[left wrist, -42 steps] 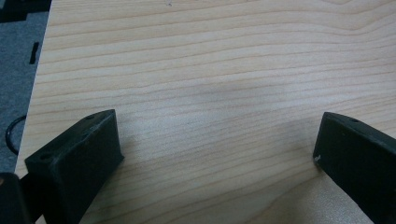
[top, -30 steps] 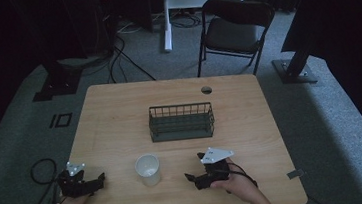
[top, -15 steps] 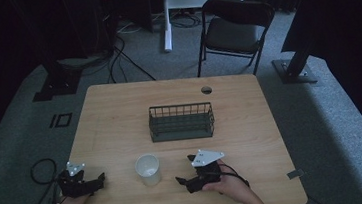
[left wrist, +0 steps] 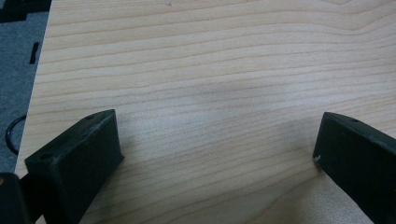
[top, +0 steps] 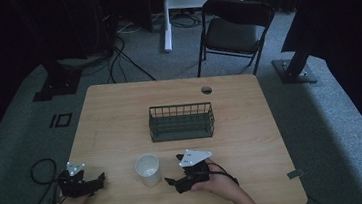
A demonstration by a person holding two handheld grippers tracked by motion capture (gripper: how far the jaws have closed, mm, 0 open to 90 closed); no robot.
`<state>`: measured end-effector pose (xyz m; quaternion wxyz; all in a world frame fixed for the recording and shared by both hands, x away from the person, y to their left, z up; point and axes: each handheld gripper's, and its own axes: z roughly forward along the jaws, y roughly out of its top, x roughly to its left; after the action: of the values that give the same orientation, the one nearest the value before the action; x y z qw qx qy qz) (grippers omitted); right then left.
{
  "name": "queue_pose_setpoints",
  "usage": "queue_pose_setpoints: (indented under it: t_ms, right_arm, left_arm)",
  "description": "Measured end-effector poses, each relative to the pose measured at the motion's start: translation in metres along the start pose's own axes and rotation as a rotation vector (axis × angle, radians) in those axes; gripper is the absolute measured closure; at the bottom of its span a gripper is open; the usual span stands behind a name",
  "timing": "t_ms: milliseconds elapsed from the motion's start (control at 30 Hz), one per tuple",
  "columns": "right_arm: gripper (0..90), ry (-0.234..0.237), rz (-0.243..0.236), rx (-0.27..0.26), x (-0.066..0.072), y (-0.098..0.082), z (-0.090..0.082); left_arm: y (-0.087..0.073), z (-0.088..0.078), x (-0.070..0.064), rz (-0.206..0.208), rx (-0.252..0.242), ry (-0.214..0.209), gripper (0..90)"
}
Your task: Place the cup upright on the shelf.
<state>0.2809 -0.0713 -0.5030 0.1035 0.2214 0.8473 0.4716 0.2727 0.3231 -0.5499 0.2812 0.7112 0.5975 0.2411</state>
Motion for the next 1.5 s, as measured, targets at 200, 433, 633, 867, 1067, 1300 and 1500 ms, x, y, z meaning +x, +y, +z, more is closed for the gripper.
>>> queue_pose_setpoints:
  t_ms: [200,433,633,867,1067,1300,1500]
  right_arm:
    - [12.9,0.02,-0.02,-0.009,0.004,0.012,0.008]
    - [12.8,0.034,-0.045,-0.009,0.009,0.021,0.021]
    - [12.4,0.043,-0.061,-0.009,0.012,0.027,0.032]
    - [12.4,0.064,-0.073,-0.02,0.017,0.032,0.042]
    - [12.4,0.071,-0.086,-0.03,0.021,0.037,0.05]
    - [12.6,0.06,-0.089,-0.039,0.022,0.037,0.059]
    - [13.0,0.063,-0.086,-0.039,0.023,0.037,0.062]
  left_arm:
    - [0.0,0.0,0.0,0.0,0.0,0.0,1.0]
    - [0.0,0.0,0.0,0.0,0.0,-0.001,1.0]
    - [0.0,0.0,0.001,0.005,0.0,-0.006,1.0]
    - [0.0,0.0,0.001,0.005,0.0,-0.006,1.0]
    - [0.0,0.0,0.001,0.005,0.0,-0.006,1.0]
    - [0.0,0.0,0.001,0.005,0.0,-0.006,1.0]
    - [0.0,0.0,0.001,0.006,0.0,-0.006,1.0]
